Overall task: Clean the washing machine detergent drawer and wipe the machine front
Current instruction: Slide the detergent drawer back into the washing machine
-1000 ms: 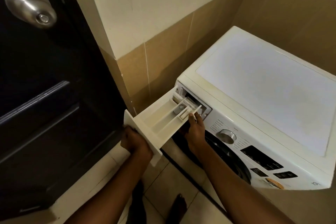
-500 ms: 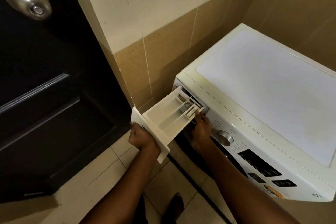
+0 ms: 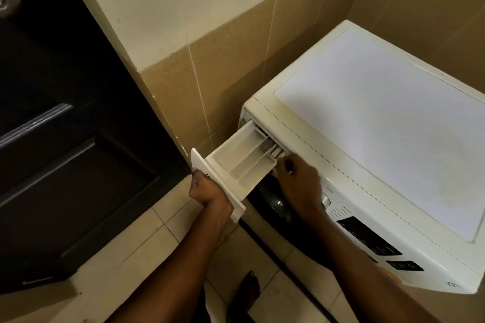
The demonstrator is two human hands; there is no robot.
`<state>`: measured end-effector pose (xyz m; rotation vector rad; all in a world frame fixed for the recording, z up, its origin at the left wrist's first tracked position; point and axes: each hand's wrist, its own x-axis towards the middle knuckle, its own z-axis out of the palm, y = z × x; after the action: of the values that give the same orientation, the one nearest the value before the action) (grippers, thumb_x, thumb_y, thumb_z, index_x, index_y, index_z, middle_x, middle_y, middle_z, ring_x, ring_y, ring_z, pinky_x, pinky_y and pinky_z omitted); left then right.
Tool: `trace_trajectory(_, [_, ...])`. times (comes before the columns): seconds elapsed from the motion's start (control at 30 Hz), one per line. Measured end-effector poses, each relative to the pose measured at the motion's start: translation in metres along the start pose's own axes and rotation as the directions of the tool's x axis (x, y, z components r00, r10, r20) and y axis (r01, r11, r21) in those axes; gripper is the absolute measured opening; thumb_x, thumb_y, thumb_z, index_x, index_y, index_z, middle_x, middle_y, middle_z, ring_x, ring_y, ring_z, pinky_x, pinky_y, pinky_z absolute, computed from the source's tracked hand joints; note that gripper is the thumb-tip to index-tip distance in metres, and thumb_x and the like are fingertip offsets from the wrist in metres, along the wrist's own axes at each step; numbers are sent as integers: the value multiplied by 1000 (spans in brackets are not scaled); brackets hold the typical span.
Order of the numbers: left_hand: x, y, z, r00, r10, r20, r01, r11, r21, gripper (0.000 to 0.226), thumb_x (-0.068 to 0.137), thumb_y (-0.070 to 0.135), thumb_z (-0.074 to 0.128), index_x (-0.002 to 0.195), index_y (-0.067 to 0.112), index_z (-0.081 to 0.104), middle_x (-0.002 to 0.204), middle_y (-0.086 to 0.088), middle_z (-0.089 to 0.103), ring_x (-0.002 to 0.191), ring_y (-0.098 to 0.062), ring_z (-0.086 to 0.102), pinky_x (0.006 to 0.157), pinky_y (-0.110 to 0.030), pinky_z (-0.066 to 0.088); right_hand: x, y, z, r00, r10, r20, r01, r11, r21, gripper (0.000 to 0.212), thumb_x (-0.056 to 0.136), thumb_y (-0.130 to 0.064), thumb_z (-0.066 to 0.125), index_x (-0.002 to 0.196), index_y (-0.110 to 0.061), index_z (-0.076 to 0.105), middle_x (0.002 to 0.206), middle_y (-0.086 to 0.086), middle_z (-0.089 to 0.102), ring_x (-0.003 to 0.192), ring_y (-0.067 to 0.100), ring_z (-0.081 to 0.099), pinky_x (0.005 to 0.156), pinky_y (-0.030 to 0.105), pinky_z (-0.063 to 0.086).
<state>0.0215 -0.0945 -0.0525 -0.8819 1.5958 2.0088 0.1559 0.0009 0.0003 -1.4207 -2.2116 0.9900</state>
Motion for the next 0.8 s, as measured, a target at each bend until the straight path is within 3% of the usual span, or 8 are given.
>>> trace_trajectory(0.1, [3, -7, 15, 1000, 5, 0, -5, 1000, -6, 31, 99, 30, 56, 113, 7, 70, 89, -6, 73, 67, -17, 71, 48, -25, 57, 26, 7, -26, 931, -317, -181, 258, 922, -288, 17, 99, -27, 51, 93, -17, 63, 89, 0, 65, 86, 21, 59, 66, 26, 43])
trace_trajectory(0.17, [8, -12, 24, 1000, -14, 23, 14, 1000, -24, 29, 98, 32, 58, 111, 10, 71, 93, -8, 75, 75, -23, 74, 63, -37, 63, 50, 29, -33, 910, -412, -38, 354, 824, -442, 35, 101, -28, 44, 127, -12, 60, 131, 9, 62, 126, 32, 52, 100, 39, 45])
trace_trajectory(0.23, [13, -19, 33, 998, -39, 44, 40, 999, -32, 23, 97, 33, 60, 101, 15, 73, 91, -7, 76, 81, -27, 75, 74, -48, 62, 61, 49, -33, 928, -356, 113, 360, 775, -519, 54, 104, -38, 26, 152, -13, 32, 158, 6, 32, 148, 26, 25, 118, 39, 26])
trace_trajectory(0.33, [13, -31, 60, 1000, -14, 28, 14, 1000, -16, 21, 95, 37, 59, 89, 21, 72, 86, -4, 75, 83, -28, 74, 78, -49, 61, 63, 58, -29, 934, -331, 137, 347, 742, -574, 55, 106, -40, 16, 156, -16, 20, 161, 2, 22, 150, 18, 15, 121, 35, 19])
trace_trajectory(0.47, [18, -58, 105, 992, -80, 93, 89, 990, -106, 43, 82, 53, 62, 107, 19, 73, 101, -8, 76, 93, -34, 73, 86, -55, 57, 64, 55, -30, 938, -319, 136, 338, 750, -568, 53, 107, -38, 18, 156, -18, 19, 162, -1, 20, 150, 15, 12, 122, 34, 18])
trace_trajectory(0.53, [14, -65, 128, 986, -87, 139, 99, 992, -81, 45, 82, 61, 57, 102, 25, 74, 98, -2, 78, 95, -31, 72, 90, -53, 56, 64, 54, -29, 942, -304, 145, 331, 753, -569, 53, 107, -38, 16, 156, -19, 18, 162, -2, 17, 150, 13, 10, 122, 33, 16])
trace_trajectory(0.67, [-1, -67, 160, 995, 3, 100, 8, 993, -115, 32, 98, 39, 53, 110, 16, 71, 105, -8, 75, 96, -31, 71, 87, -52, 58, 66, 55, -29, 950, -279, 141, 310, 772, -555, 53, 107, -39, 15, 157, -21, 17, 162, -4, 16, 151, 12, 9, 122, 32, 15])
trace_trajectory(0.8, [7, -73, 158, 994, 0, 106, 10, 996, -94, 33, 96, 44, 54, 102, 19, 73, 96, -5, 77, 93, -30, 73, 89, -53, 57, 66, 57, -28, 948, -285, 142, 315, 777, -544, 53, 107, -40, 14, 157, -22, 14, 163, -5, 12, 151, 10, 7, 122, 31, 13])
